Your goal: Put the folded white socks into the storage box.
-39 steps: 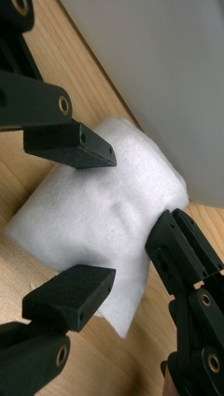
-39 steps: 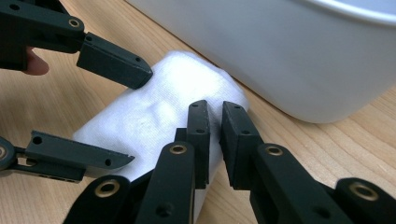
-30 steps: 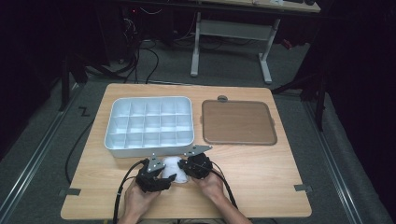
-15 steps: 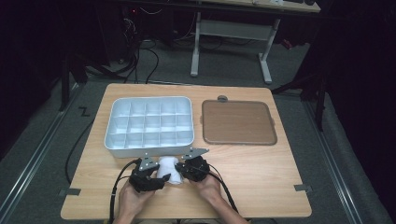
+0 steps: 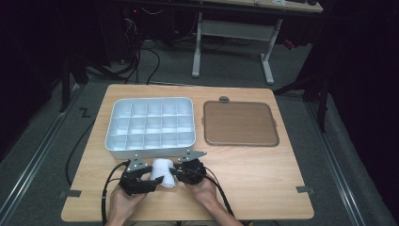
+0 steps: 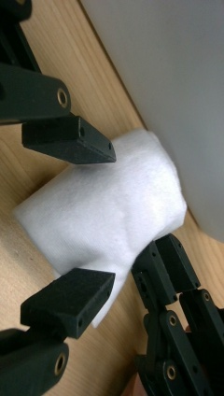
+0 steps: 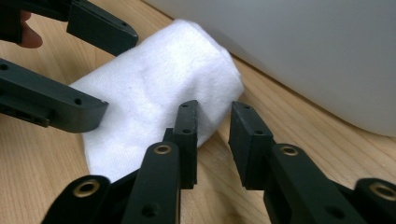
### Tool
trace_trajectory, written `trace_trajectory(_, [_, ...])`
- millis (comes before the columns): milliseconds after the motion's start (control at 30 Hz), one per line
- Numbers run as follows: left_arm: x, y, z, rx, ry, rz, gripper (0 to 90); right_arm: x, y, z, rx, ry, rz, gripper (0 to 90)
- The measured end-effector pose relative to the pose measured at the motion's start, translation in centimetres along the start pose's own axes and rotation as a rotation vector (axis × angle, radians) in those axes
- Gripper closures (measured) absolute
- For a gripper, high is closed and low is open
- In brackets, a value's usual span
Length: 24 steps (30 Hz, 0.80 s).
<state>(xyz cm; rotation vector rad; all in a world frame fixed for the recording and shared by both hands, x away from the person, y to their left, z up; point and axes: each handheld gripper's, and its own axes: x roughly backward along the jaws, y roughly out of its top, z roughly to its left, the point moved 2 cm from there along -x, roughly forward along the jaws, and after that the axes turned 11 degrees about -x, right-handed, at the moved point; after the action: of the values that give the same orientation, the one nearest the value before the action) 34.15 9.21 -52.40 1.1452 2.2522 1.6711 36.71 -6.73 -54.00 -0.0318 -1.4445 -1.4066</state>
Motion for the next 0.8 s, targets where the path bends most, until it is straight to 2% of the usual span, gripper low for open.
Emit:
trace_trajectory(167, [0.1,1.1,-0.1,0.029,-0.003,-0.032,32.5,1.2,0.0,-0.4,-0.006,-0.005,-0.029,69.6])
trace_trajectory(400, [-0.6,2.5,0.3,0.069,0.03,-0.049,30.0,3.2,-0.4,-1.7,-0.021,-0.042,-0.056,65.6])
trace_trajectory(600, [-1.5,2.7,1.0,0.114,0.056,-0.043,29.1,5.1,-1.6,-3.8,-0.045,-0.105,-0.071,61.0])
trace_trajectory(700, [-2.0,2.5,1.3,0.116,0.068,-0.036,29.3,6.2,-2.5,-5.3,-0.068,-0.14,-0.081,60.0])
trace_trajectory(800, [-2.6,2.2,1.5,0.113,0.086,-0.018,30.1,7.5,-3.4,-6.9,-0.11,-0.176,-0.093,59.0])
